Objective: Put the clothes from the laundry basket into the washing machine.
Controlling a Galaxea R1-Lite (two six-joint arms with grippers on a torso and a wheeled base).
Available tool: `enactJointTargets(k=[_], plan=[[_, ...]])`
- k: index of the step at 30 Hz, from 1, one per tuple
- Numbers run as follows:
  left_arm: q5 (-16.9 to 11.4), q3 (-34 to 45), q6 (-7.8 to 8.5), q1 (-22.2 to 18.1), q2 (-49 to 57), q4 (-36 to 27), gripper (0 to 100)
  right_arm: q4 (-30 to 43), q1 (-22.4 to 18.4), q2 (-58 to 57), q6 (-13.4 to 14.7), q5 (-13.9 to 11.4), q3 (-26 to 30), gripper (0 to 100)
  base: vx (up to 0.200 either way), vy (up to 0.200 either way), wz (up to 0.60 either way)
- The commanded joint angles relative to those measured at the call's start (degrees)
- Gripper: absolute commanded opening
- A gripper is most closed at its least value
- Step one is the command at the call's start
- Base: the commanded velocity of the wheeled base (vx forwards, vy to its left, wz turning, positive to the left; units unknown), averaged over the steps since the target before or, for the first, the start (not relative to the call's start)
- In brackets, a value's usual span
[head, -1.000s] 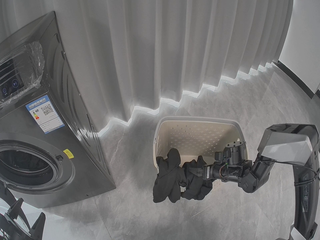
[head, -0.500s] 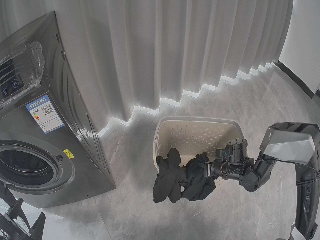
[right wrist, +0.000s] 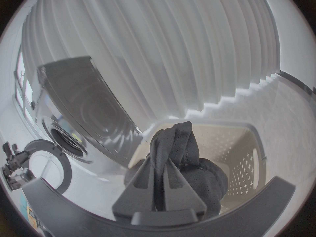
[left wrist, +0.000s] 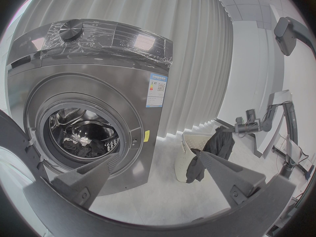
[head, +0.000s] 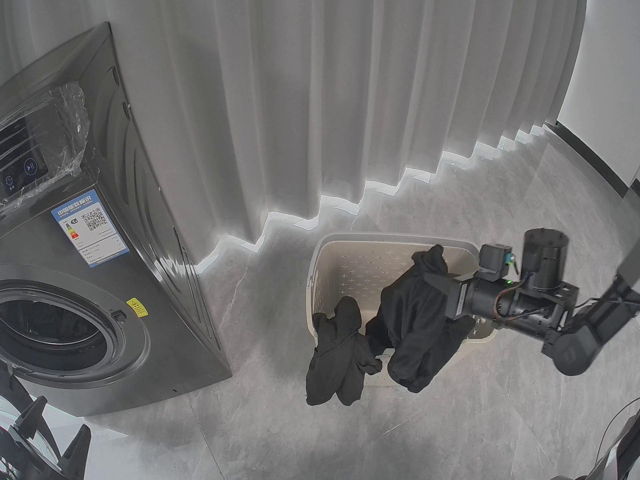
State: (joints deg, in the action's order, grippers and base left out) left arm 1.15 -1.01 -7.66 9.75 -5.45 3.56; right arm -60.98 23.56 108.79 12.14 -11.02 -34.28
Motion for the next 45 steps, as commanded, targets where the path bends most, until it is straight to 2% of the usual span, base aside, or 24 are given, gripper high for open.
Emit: enactJointTargets(k=[1,2,3,6,10,11,13,23,28,32,38,40,45], plan=[[0.0,0.8,-0.08,0.0,-0.1,0.0,100,0.3,5.5,-21.2,2.8,0.1,6.6,0,0.000,0.000,0.00],[0.0,0.8,-0.17,0.0,0.0,0.0,100,-0.2,7.5,-24.0,4.9,0.4,6.9,0,0.000,0.000,0.00],[0.0,0.8,-0.17,0.0,0.0,0.0,100,-0.3,8.4,-25.3,5.6,0.6,7.1,0,0.000,0.000,0.00],[0.0,0.8,-0.17,0.0,0.0,0.0,100,0.5,10.4,-28.6,5.7,0.6,7.6,0,0.000,0.000,0.00],[0.1,0.8,-0.08,0.0,0.0,0.0,100,0.3,10.9,-29.6,5.6,-0.3,7.7,0,0.000,0.000,0.00],[0.1,0.8,0.01,0.0,-0.1,0.0,100,0.0,11.2,-29.7,5.9,-2.3,7.5,0,0.000,0.000,0.00],[0.1,0.8,-0.17,0.0,-0.1,0.0,100,-0.2,11.3,-29.7,5.9,-3.8,7.5,0,0.000,0.000,0.00],[0.2,0.8,-0.43,0.0,0.0,0.0,100,-0.3,14.5,-30.0,6.8,-4.1,6.9,0,0.000,0.000,0.00],[0.1,0.8,-0.52,0.0,0.0,0.0,100,0.1,14.7,-32.3,6.8,-4.2,6.2,0,0.000,0.000,0.00],[0.1,0.8,-0.61,0.0,-0.1,0.0,100,0.4,14.9,-34.6,6.3,-4.7,5.9,0,0.000,0.000,0.00],[0.0,0.8,-0.61,0.0,-0.1,0.0,100,0.2,16.2,-38.0,5.3,-7.4,6.1,0,0.000,0.000,0.00],[0.0,0.8,-1.22,0.0,-0.1,0.0,100,0.1,16.3,-39.3,3.1,-8.7,6.1,0,0.000,0.000,0.00],[-0.2,0.8,-1.66,0.0,-0.1,0.0,100,0.5,15.7,-39.8,0.3,-11.1,5.8,0,0.000,0.000,0.00]])
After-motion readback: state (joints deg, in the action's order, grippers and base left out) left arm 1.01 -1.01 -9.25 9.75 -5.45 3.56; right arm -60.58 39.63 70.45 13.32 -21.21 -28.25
